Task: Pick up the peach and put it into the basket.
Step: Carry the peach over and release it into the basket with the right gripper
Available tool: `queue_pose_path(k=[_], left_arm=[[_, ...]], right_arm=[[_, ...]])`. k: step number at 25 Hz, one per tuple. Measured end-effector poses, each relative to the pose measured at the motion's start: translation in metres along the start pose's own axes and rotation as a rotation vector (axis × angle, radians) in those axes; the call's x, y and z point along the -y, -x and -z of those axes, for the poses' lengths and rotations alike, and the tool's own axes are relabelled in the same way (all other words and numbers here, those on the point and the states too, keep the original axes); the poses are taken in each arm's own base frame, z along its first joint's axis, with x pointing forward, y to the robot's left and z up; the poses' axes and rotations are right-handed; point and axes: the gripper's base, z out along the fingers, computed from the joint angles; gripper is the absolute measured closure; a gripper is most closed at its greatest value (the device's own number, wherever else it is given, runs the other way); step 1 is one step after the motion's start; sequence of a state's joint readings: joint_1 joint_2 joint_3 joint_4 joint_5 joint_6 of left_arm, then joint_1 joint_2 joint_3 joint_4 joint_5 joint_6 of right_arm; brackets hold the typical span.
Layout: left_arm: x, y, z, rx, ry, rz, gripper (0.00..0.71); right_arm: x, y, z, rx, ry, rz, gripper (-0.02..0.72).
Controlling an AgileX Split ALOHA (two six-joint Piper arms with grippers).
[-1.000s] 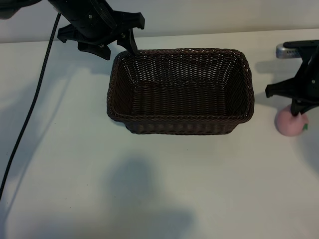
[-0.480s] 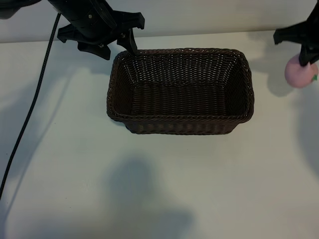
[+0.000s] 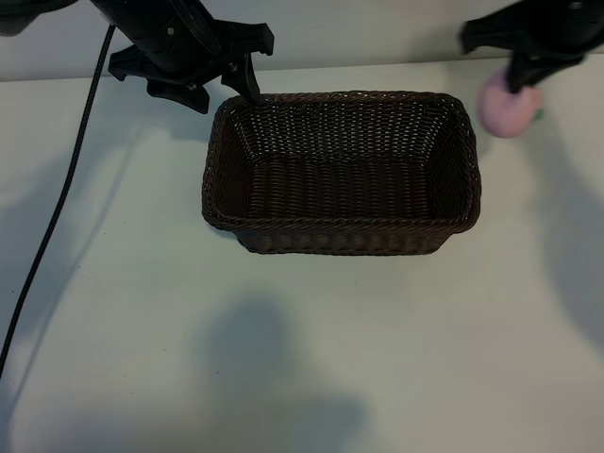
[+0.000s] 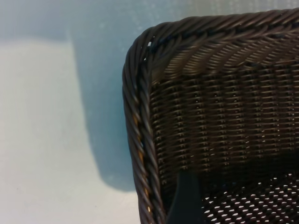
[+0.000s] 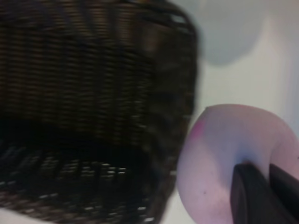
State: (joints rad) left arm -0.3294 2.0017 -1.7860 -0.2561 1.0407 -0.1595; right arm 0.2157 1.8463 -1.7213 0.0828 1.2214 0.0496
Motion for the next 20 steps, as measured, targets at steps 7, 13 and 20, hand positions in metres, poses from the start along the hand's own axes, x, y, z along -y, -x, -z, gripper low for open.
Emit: queue_pose_path(k=[7, 13, 20], left_arm=[[0.0, 0.0, 0.0, 0.0, 0.0, 0.003, 0.125], [0.0, 0.0, 0.0, 0.0, 0.0, 0.003, 0.125], [0.0, 0.0, 0.0, 0.0, 0.0, 0.003, 0.125]], right_arm=[[-0.063, -0.007, 0.002, 0.016, 0.065, 0.136, 0.66], [-0.09, -0.007, -0.022, -0.009, 0.095, 0.181, 0.66], [-0.092, -0.002, -0.065, -0.062, 0.082, 0.195, 0.649]])
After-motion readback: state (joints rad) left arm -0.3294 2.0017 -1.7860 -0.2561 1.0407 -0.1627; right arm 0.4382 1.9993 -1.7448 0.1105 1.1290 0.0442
